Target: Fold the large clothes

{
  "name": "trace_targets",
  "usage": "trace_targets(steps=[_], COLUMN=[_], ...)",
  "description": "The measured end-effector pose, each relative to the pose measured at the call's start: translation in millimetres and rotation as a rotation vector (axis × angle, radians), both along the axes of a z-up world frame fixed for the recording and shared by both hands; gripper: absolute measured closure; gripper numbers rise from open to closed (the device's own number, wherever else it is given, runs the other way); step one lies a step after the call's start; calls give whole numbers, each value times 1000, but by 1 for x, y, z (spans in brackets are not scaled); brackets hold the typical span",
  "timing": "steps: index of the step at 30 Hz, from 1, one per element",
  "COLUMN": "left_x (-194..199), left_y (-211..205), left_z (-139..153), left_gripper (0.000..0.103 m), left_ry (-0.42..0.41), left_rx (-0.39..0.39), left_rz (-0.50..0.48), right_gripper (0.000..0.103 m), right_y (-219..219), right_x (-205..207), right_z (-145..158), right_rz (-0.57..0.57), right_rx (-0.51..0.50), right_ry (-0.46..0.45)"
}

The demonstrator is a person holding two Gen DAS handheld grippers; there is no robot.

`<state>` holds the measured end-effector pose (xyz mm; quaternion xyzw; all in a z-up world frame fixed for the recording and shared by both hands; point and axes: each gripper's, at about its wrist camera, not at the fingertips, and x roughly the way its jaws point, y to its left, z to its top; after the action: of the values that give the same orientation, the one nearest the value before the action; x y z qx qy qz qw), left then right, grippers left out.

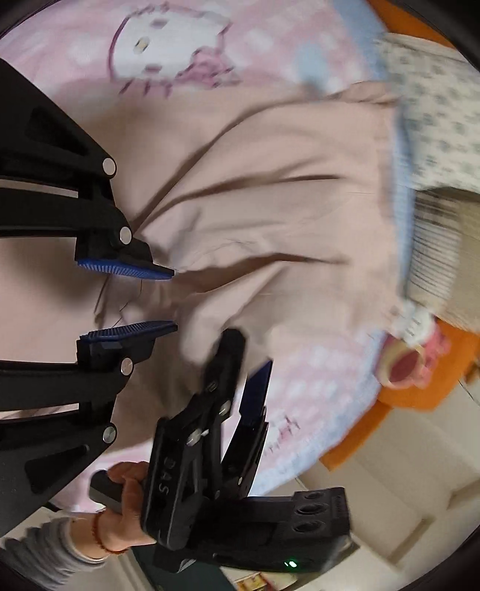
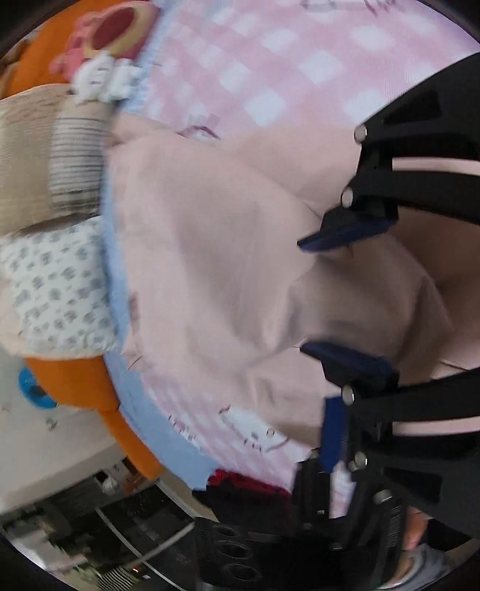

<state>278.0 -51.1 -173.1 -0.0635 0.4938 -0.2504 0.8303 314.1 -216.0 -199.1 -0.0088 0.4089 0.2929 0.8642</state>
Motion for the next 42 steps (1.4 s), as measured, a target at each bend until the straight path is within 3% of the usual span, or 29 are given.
trace_targets(steps=[2, 4, 6, 8, 9, 12, 15, 19, 21, 24, 28, 33, 37, 39, 40, 42], left_x=[-9, -7, 13, 30, 43, 89, 113, 122, 117, 97, 42, -8, -6, -9, -16, -36], left_y=[4, 11, 18, 28, 34, 43, 44, 44, 44, 33, 29, 3, -3, 2, 5, 12], left_z=[26, 48, 55, 51, 41, 2, -38, -70, -63, -35, -4, -27, -68, -73, -68, -47], left_gripper=[65, 63, 63, 83, 96, 97, 97, 96, 96, 97, 96, 96, 97, 96, 96, 92], left_ry=[-93, -184, -200, -202, -186, -52, 61, 105, 92, 7, -31, 32, 105, 118, 111, 70], left_rx=[12, -10, -48, -123, -190, -251, -223, -194, -191, -105, -157, -93, -46, -65, -71, -82], left_rz=[-2, 31, 110, 156, 173, 228, 265, 278, 272, 211, 141, 50, 105, 136, 146, 149], right_gripper=[24, 25, 51, 68, 73, 81, 81, 82, 81, 79, 79, 79, 81, 80, 79, 63], right_y=[-3, -6, 0, 7, 13, 27, 33, 35, 29, 9, -16, -16, 2, 8, 7, -3], right_x=[-12, -14, -4, 16, 28, 60, 82, 99, 97, 69, -2, -42, -37, -39, -43, -61], right_z=[20, 39, 49, 49, 44, 25, -6, -51, -52, -22, 9, -12, -51, -60, -56, -40], right_rz=[20, 27, 21, -2, -32, -61, -84, -107, -109, -89, -45, -38, -69, -69, -60, -30], right_rx=[11, 44, 74, 84, 70, 52, 50, 40, 79, 154, 208, 131, 77, 55, 46, 31], right_ry=[-67, -123, -144, -131, -135, -80, -17, 77, 82, 33, -47, -3, 52, 47, 37, 23])
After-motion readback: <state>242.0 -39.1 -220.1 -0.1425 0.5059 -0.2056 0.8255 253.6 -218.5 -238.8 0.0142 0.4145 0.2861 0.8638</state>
